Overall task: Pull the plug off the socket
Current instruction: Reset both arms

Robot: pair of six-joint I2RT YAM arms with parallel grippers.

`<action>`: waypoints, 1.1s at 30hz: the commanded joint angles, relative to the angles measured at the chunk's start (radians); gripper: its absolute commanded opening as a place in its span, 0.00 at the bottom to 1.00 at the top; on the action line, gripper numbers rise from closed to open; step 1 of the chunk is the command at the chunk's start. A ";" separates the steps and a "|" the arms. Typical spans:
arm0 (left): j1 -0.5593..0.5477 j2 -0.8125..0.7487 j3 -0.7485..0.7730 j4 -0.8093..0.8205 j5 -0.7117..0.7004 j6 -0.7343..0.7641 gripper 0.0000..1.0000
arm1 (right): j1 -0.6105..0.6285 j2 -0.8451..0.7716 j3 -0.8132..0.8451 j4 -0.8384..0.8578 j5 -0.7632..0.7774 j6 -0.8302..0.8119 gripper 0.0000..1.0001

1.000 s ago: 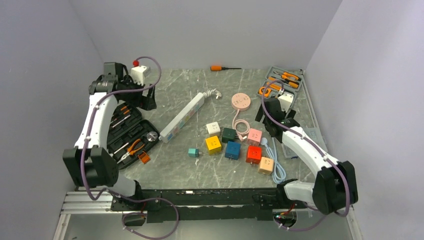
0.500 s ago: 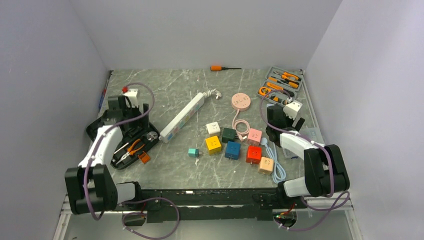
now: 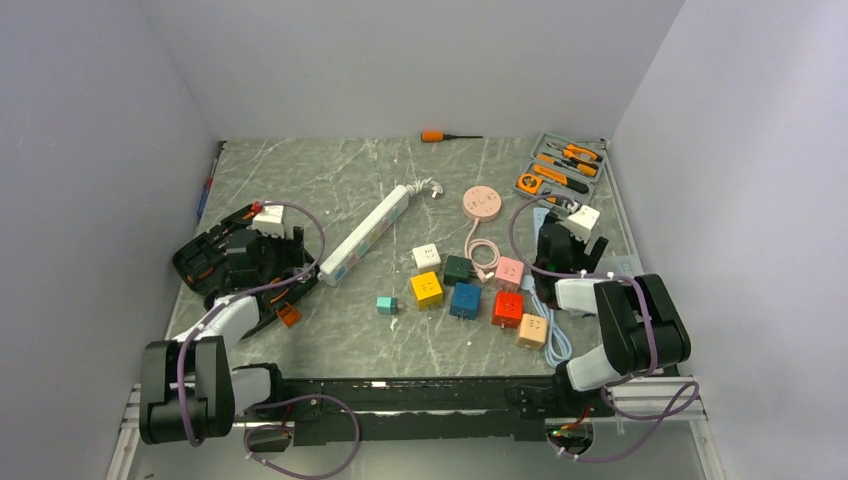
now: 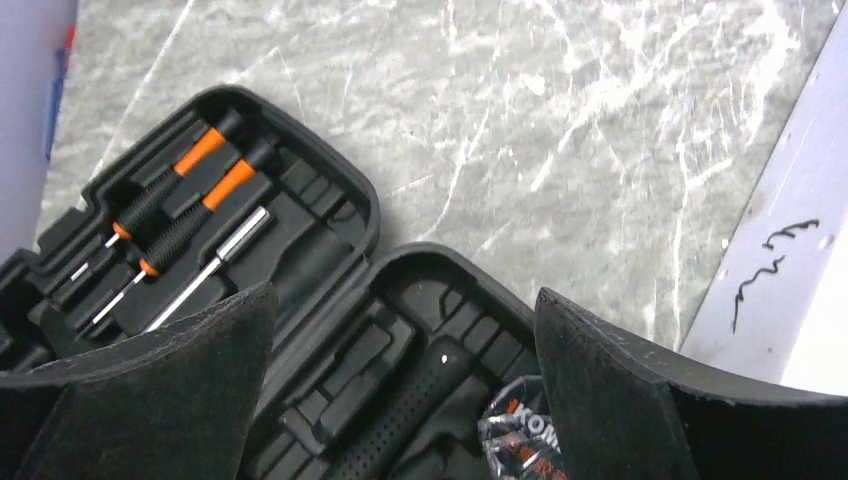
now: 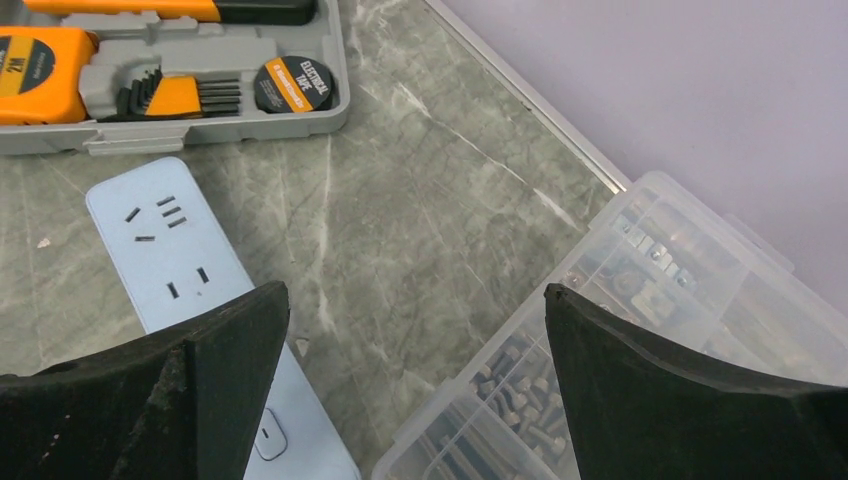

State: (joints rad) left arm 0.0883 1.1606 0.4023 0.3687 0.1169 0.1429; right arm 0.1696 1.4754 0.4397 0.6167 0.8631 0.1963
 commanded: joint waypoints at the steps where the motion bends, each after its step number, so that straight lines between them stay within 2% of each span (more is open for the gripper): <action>1: -0.001 0.029 -0.047 0.316 0.033 -0.013 0.99 | -0.004 0.039 -0.039 0.297 -0.003 -0.091 1.00; 3: -0.001 0.055 -0.105 0.463 0.052 -0.030 0.99 | -0.004 0.025 -0.039 0.269 -0.038 -0.078 1.00; 6: -0.007 0.116 -0.178 0.631 0.065 -0.016 0.99 | 0.031 0.002 -0.133 0.453 -0.065 -0.166 1.00; 8: -0.007 0.188 -0.237 0.820 0.033 -0.031 0.99 | 0.112 0.021 -0.229 0.708 0.012 -0.278 1.00; 9: -0.008 0.191 -0.250 0.844 0.025 -0.037 0.99 | 0.131 0.080 -0.246 0.847 0.036 -0.342 1.00; 10: -0.009 0.162 -0.246 0.785 0.027 -0.028 0.99 | 0.145 0.104 -0.241 0.891 0.057 -0.377 1.00; 11: -0.015 0.153 -0.244 0.768 0.026 -0.021 0.99 | 0.145 0.089 -0.231 0.853 0.047 -0.362 1.00; 13: -0.019 0.190 -0.244 0.834 0.047 -0.018 0.99 | 0.080 0.025 -0.191 0.633 -0.082 -0.253 1.00; 15: -0.020 0.165 -0.184 0.667 0.060 -0.001 0.99 | -0.031 -0.031 -0.154 0.417 -0.263 -0.122 1.00; 17: -0.018 0.187 -0.201 0.747 0.060 -0.014 0.99 | -0.058 -0.013 -0.164 0.462 -0.323 -0.137 1.00; 18: -0.019 0.185 -0.196 0.724 0.061 -0.011 0.99 | -0.077 -0.009 -0.166 0.460 -0.382 -0.134 1.00; 20: -0.019 0.171 -0.188 0.683 0.061 -0.007 0.99 | -0.138 0.031 -0.201 0.571 -0.444 -0.107 1.00; 21: -0.018 0.179 -0.193 0.712 0.059 -0.012 0.99 | -0.142 0.005 -0.173 0.442 -0.451 -0.072 1.00; 22: -0.018 0.186 -0.198 0.736 0.058 -0.016 0.99 | -0.141 0.020 -0.190 0.499 -0.451 -0.087 1.00; 24: -0.018 0.176 -0.190 0.702 0.059 -0.015 0.99 | -0.138 -0.005 -0.188 0.461 -0.448 -0.074 1.00; 26: -0.016 0.184 -0.196 0.729 0.056 -0.017 0.99 | -0.130 0.013 -0.206 0.550 -0.436 -0.111 1.00; 33: -0.016 0.185 -0.185 0.707 0.058 -0.018 0.99 | -0.124 0.012 -0.208 0.547 -0.447 -0.117 1.00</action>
State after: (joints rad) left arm 0.0727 1.3399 0.1917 1.0351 0.1600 0.1371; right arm 0.0429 1.4906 0.2398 1.0893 0.4377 0.0757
